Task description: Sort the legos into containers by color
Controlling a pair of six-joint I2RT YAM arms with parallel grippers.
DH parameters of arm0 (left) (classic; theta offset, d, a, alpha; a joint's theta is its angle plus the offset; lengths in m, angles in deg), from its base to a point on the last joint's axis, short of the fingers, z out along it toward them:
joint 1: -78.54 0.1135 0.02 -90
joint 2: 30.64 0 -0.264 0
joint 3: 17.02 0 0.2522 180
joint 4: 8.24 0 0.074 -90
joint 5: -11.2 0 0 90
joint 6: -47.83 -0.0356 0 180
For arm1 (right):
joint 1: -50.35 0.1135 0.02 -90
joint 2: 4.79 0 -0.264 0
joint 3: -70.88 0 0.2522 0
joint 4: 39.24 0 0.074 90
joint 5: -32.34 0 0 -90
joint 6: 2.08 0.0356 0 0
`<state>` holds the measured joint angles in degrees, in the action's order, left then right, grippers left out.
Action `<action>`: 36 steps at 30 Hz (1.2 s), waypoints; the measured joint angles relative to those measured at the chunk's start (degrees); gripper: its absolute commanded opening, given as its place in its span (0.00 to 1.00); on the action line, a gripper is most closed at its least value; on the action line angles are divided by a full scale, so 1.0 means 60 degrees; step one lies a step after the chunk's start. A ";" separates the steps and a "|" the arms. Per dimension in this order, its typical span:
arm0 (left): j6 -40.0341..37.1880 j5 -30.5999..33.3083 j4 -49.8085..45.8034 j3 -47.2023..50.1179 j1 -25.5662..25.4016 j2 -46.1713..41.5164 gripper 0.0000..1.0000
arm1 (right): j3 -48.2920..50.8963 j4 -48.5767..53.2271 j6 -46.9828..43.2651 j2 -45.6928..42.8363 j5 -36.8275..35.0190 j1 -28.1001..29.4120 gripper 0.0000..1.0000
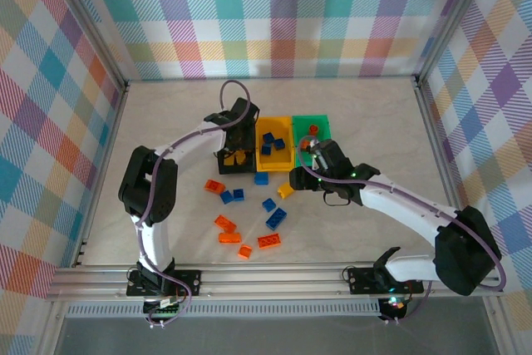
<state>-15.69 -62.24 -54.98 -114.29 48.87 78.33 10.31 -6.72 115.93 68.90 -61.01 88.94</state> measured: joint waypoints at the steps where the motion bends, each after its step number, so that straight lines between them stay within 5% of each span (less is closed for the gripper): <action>1: 0.0000 -0.0025 -0.0004 -0.0058 0.0000 0.0000 0.79 | 0.0000 -0.0018 0.0004 0.0036 0.0029 0.0000 0.72; 8: 0.0222 -0.0459 0.0186 0.0142 -0.0142 -0.0747 1.00 | 0.0000 -0.0208 -0.0102 0.0685 0.0379 0.0000 0.75; 17: 0.0718 -0.1013 0.0900 0.2867 -0.1231 -0.4583 1.00 | -0.0539 -0.0306 -0.0688 0.2459 0.0346 0.0299 0.76; 27: 0.1741 -0.1100 0.0641 0.6659 -0.1282 -0.7949 1.00 | -0.1891 -0.0073 -0.1625 0.3887 -0.0739 0.1180 0.71; 36: 0.1989 -0.0962 0.0484 0.7195 -0.1213 -0.8459 1.00 | -0.1982 0.0353 -0.1836 0.4339 -0.1716 0.1657 0.64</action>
<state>-3.75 -68.01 -52.07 -71.12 41.59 27.58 -1.58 -4.60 104.91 94.93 -71.31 98.88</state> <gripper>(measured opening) 0.998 0.651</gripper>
